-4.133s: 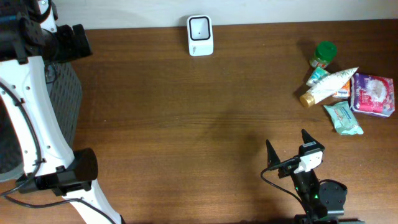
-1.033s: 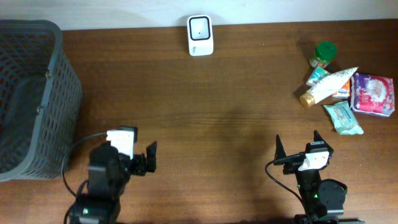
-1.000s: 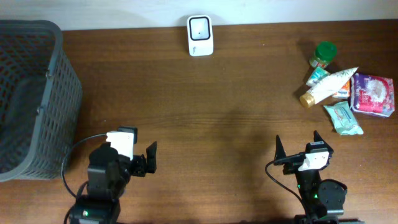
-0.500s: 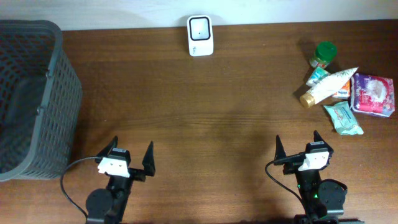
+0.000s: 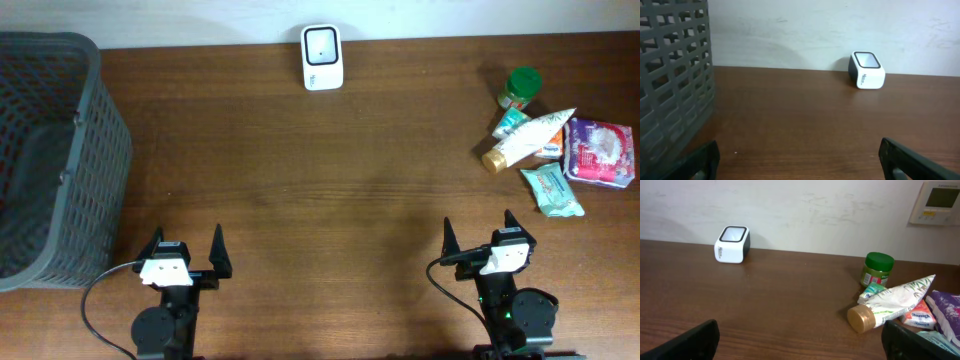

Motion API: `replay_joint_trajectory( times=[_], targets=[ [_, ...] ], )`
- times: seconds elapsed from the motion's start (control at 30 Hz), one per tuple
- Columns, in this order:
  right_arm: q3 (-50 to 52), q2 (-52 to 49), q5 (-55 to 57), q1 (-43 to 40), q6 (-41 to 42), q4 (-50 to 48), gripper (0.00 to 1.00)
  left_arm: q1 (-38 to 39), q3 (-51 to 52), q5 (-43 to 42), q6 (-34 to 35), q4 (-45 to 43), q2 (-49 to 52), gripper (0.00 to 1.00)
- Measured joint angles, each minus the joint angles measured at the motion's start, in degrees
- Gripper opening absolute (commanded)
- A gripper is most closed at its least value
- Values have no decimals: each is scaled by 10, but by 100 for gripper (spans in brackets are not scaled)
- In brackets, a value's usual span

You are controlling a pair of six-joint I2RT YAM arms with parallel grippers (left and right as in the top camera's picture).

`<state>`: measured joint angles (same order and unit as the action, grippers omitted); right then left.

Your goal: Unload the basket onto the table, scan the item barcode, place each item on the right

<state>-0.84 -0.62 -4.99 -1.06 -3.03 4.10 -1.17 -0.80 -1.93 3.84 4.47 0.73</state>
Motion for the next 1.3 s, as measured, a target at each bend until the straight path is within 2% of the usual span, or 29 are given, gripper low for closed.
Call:
replay_joint_trajectory(
  times=[0.33, 1.3],
  targets=[
    [0, 0, 0, 0, 0, 0, 99, 5, 0, 9, -28, 0, 0, 99],
    [0, 0, 0, 0, 0, 0, 99, 5, 0, 13, -38, 0, 0, 99]
  ],
)
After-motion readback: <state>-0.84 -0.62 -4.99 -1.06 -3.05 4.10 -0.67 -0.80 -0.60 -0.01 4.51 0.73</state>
